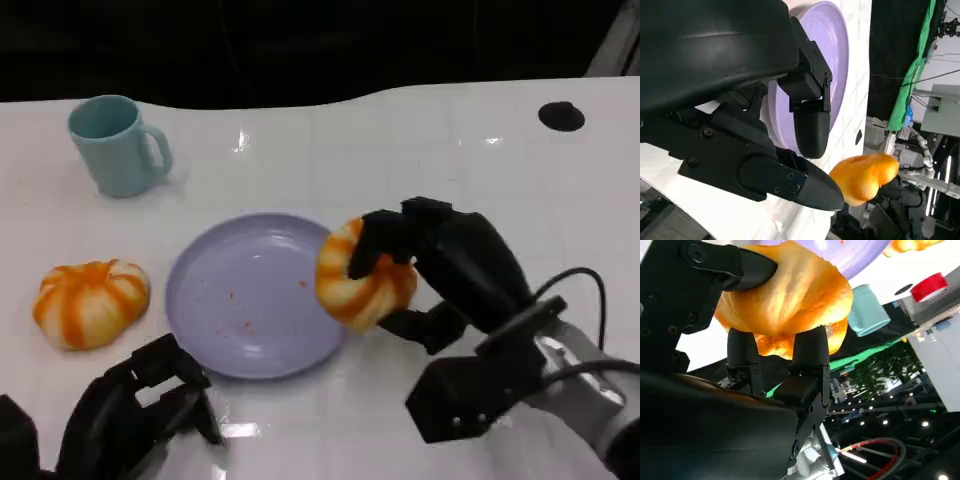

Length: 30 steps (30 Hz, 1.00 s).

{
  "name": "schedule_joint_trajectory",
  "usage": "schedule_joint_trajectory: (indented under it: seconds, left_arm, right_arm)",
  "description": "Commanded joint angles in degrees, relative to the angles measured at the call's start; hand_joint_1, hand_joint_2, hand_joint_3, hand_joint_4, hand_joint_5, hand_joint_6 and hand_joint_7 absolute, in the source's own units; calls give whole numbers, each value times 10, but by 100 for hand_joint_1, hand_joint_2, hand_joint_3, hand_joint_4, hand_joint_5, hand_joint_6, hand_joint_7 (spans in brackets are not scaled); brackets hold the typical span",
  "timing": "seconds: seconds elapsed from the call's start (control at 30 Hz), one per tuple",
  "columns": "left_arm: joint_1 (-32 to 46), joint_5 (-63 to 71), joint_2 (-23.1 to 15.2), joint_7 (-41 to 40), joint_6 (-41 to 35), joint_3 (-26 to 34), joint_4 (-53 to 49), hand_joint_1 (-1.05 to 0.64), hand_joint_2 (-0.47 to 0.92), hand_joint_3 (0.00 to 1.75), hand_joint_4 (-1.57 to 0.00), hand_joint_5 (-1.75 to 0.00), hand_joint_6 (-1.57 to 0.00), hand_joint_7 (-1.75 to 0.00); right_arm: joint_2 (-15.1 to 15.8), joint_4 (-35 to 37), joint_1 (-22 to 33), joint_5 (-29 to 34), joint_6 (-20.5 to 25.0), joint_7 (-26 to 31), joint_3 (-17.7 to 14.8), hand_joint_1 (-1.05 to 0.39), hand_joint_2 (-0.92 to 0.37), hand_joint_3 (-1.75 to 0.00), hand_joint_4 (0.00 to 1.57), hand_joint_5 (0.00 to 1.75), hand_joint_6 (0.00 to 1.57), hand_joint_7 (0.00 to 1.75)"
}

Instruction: Grasp the bread from the table and place it into the plate.

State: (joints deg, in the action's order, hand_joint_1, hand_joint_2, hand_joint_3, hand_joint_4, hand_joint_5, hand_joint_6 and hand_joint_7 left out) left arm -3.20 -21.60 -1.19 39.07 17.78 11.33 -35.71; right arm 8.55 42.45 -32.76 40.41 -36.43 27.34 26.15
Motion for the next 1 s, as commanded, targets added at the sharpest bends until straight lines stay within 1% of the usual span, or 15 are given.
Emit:
schedule_joint_trajectory:
  seconds: [0.03, 0.17, 0.4, 0.47, 0.53, 0.57, 0.6, 0.67, 0.7, 0.73, 0.77, 0.8, 0.87, 0.93, 1.0]
  left_arm:
    - [15, 2, -4, -4, -9, -1, 4, -96, 78, 0, -75, -168, -71, -138]
    - [19, 0, -2, -4, -11, -2, 9, -96, 78, 0, -76, -168, -71, -138]
    - [23, 0, -1, -3, -11, -3, 13, -95, 78, 0, -75, -169, -71, -140]
    - [23, -1, -1, -2, -10, -3, 12, -94, 78, 0, -75, -169, -71, -139]
    - [24, 1, -1, -6, -13, -4, 15, -95, 78, 0, -75, -169, -71, -139]
    - [25, 2, -1, -7, -13, -4, 16, -95, 78, 0, -76, -168, -72, -138]
    - [25, 2, -1, -8, -14, -4, 17, -95, 78, 0, -76, -168, -72, -137]
    - [25, 2, -1, -9, -14, -5, 18, -95, 78, 0, -76, -167, -72, -136]
    - [25, 2, 0, -9, -15, -5, 18, -95, 78, 0, -76, -167, -72, -136]
    - [25, 2, 0, -9, -15, -5, 17, -95, 78, 0, -76, -167, -72, -136]
    - [24, 2, 0, -9, -15, -4, 17, -95, 77, 0, -76, -167, -73, -136]
    - [24, 2, 0, -9, -15, -4, 16, -95, 77, 0, -76, -167, -73, -136]
    - [24, 4, 0, -10, -13, -5, 15, -95, 78, 0, -76, -167, -72, -137]
    - [23, 3, 0, -9, -15, -4, 16, -95, 78, 0, -76, -167, -72, -137]
    - [22, 2, 0, -9, -16, -4, 15, -95, 78, 0, -76, -167, -72, -137]
  right_arm:
    - [-23, 40, -35, 0, -2, 8, 5, -6, -23, -146, 98, 175, 83, 155]
    - [-50, 99, -64, 8, -13, 35, 14, -7, -24, -146, 99, 175, 86, 152]
    - [-94, 195, -104, 7, -13, 52, 26, -8, -27, -140, 94, 175, 80, 156]
    - [-107, 216, -112, 0, -7, 47, 23, -8, -28, -138, 92, 175, 81, 153]
    - [-118, 235, -116, -14, -6, 32, 15, -9, -34, -134, 88, 173, 85, 137]
    - [-121, 242, -118, -17, -5, 24, 14, -9, -36, -127, 86, 166, 86, 125]
    - [-123, 246, -120, -19, -4, 19, 14, -12, -42, -107, 82, 142, 83, 95]
    - [-123, 250, -122, -25, -8, -3, 15, -13, -46, -90, 78, 116, 85, 58]
    - [-122, 251, -123, -27, -12, -16, 16, -19, -52, -79, 61, 85, 75, 34]
    - [-120, 252, -124, -26, -14, -26, 20, -21, -56, -70, 55, 68, 71, 22]
    - [-118, 251, -126, -25, -17, -35, 23, -25, -61, -60, 46, 55, 64, 13]
    - [-117, 251, -127, -22, -18, -42, 26, -30, -72, -41, 35, 44, 56, 6]
    - [-113, 247, -129, -17, -15, -59, 32, -37, -85, -21, 20, 40, 46, 2]
    - [-110, 241, -130, -15, -10, -77, 38, -45, -91, -15, 5, 41, 34, 0]
    - [-107, 232, -128, -16, -8, -88, 41, -49, -92, -14, 1, 40, 30, 0]
